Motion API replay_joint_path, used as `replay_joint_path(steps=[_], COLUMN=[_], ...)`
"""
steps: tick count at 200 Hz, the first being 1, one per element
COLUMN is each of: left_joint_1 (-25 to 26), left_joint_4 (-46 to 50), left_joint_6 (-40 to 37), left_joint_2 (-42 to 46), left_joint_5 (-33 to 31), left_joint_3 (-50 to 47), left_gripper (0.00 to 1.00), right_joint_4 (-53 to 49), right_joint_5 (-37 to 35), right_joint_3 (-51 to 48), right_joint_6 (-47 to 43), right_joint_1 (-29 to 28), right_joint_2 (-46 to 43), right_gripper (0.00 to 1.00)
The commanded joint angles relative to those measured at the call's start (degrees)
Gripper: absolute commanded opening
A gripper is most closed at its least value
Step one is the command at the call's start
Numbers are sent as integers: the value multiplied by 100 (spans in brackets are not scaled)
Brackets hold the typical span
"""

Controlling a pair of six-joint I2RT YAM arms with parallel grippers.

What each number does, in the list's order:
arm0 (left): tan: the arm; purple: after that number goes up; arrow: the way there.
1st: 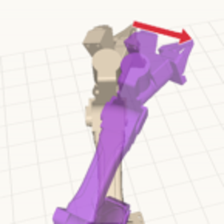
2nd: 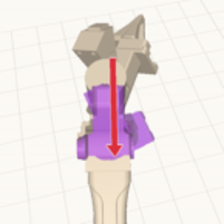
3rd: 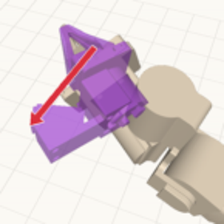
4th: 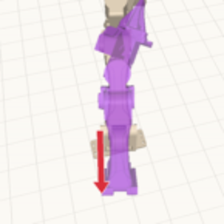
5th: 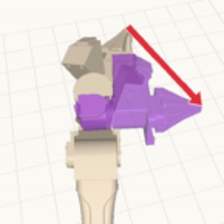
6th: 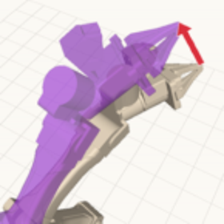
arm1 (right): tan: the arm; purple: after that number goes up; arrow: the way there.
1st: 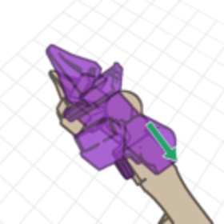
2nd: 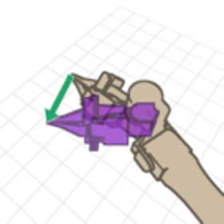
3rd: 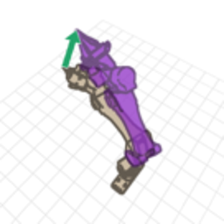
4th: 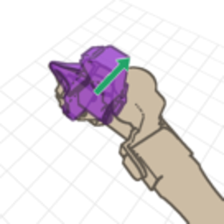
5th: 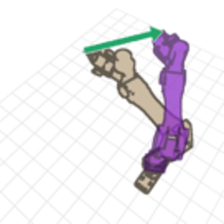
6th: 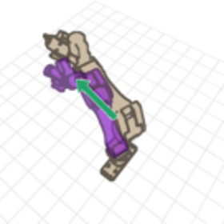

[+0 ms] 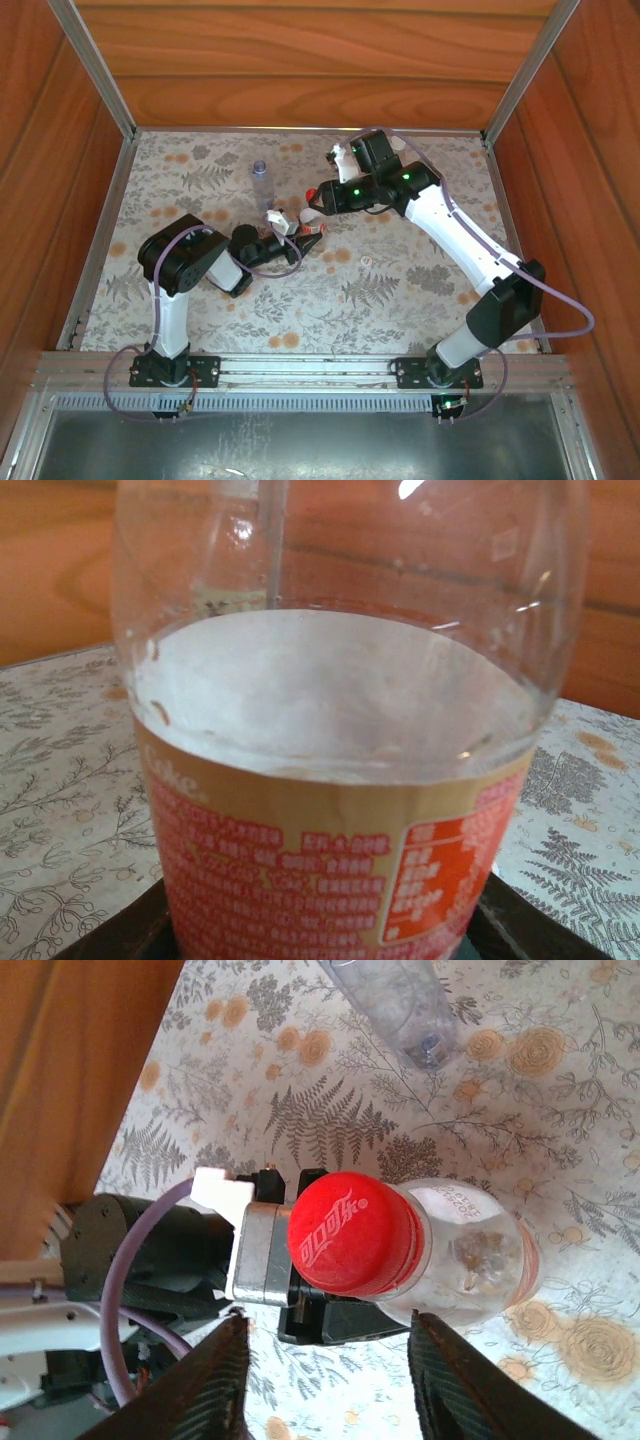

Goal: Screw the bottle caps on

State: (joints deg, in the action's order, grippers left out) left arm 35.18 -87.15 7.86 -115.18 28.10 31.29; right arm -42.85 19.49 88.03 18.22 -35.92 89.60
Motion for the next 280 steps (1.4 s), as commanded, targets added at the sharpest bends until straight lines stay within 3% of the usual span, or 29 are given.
replay_joint_path(steps=[1,38,67,94,146,175,206,280], left_joint_1=[-78,-131,-202,-213,-217,-216,-219,-220], left_joint_4=[814,823,858,1068,1463,1799,1948,1976], left_joint_6=[9,-133,-333,-667,-1427,-1802,-1876,-1863], left_joint_2=[-235,-149,-34,110,362,456,411,435], left_joint_5=[226,1175,1548,1660,1631,1697,1771,1771], left_joint_3=[-99,-116,-208,-261,-270,-213,-143,-217], left_gripper=[51,51,51,51,51,51,51,51], right_joint_4=[48,84,-541,-1254,-2885,-3530,-3653,-3838], right_joint_5=[-137,-165,-58,81,-139,-613,-660,-666], right_joint_3=[-16,-23,189,314,1517,2286,2770,2946], right_joint_6=[-396,-1513,-3086,-4939,-7187,-7615,-7736,-7763], right_joint_1=[25,32,24,1,-271,-451,-586,-666], right_joint_2=[-230,-433,-646,-758,-42,513,1127,1505], right_gripper=[54,56,58,61,62,61,61,52])
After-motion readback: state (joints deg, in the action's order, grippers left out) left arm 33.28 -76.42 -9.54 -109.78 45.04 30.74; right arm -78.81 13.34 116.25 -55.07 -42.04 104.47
